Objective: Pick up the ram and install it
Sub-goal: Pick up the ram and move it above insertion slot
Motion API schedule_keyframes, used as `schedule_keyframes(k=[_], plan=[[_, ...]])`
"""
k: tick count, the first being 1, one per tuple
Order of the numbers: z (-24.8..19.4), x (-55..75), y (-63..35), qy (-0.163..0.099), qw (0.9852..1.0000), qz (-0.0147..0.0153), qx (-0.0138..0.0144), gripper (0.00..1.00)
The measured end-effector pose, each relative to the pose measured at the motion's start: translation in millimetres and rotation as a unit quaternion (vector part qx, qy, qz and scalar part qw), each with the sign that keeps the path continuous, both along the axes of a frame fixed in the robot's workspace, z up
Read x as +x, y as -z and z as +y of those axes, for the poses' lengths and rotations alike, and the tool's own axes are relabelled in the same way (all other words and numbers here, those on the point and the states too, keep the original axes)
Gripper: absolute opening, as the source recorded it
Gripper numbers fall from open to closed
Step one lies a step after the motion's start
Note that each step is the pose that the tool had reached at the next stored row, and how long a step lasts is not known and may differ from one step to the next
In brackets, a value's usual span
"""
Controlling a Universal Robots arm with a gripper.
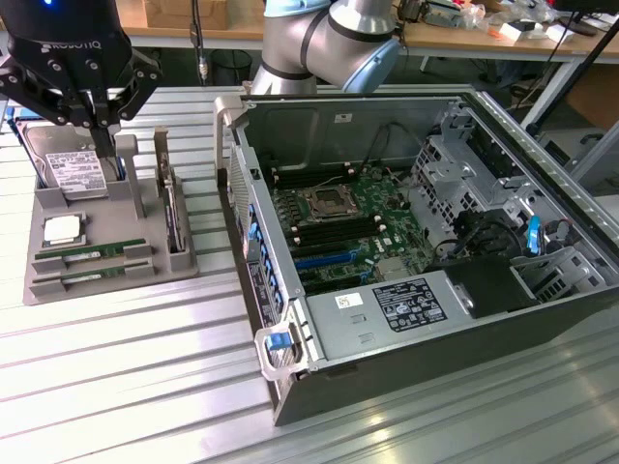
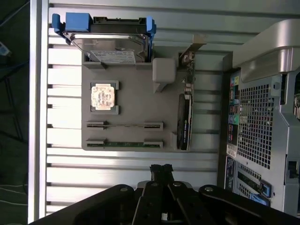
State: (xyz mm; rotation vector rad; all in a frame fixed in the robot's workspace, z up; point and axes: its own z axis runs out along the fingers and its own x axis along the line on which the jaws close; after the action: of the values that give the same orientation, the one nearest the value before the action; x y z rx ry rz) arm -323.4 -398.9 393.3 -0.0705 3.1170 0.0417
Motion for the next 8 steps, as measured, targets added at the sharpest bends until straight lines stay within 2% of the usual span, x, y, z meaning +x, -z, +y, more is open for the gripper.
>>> schedule_keyframes(k=[3,4,5,8], plan=[[0.0,0.0,0.0,-0.019,0.9998,0.0000,0.0000,0.11],[0.0,0.0,0.0,-0.034,0.9994,0.0000,0.0000,0.11],[0.0,0.0,0.0,-0.051,0.9987,0.0000,0.0000,0.11],[0.0,0.0,0.0,-0.103,0.9946,0.0000,0.0000,0.11]])
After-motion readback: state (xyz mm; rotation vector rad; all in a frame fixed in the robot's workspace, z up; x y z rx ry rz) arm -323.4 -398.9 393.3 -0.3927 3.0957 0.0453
